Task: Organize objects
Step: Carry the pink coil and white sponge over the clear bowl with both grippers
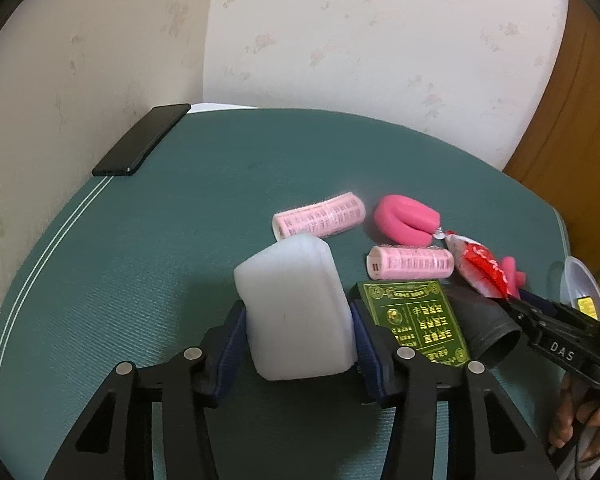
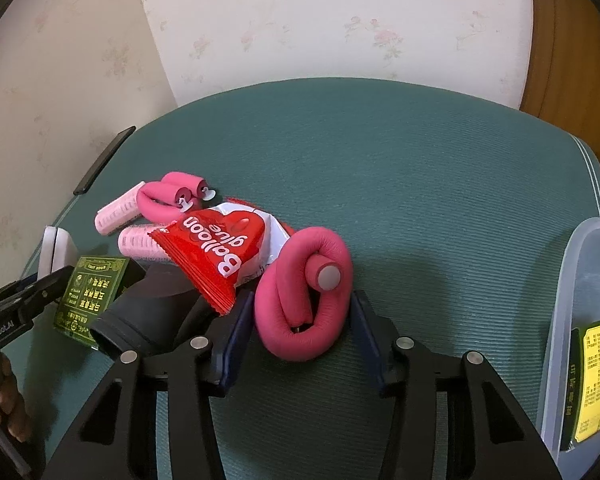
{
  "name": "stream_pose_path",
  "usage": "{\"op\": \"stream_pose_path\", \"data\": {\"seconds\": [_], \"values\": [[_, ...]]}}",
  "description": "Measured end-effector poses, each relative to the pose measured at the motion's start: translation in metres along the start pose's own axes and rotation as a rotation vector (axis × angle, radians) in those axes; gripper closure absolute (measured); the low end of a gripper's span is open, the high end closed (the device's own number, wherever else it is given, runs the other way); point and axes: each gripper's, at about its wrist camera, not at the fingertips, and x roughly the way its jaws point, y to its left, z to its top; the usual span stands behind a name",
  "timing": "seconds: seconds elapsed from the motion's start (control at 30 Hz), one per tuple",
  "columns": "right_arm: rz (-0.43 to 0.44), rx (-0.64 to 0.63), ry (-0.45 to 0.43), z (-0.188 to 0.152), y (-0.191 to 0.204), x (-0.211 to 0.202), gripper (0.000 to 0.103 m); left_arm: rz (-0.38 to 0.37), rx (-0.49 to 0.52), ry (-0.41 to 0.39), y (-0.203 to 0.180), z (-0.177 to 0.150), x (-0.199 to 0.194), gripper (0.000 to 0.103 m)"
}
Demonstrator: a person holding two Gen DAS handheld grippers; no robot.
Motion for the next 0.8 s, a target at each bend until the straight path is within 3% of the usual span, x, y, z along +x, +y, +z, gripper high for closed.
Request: {"op": "stream_pose_path", "data": {"seconds": [0.4, 0.8], "values": [[-0.026, -0.01, -0.109, 0.0, 0.004, -0.032, 0.054, 0.046, 0.079, -0.118, -0.017, 0.0, -0.028, 0.05], [-0.057, 0.051, -0.224, 0.003, -0.013, -0.073, 0.054, 0.015, 0.109, -0.202, -0.032, -0.002, -0.051, 0.05]]}}
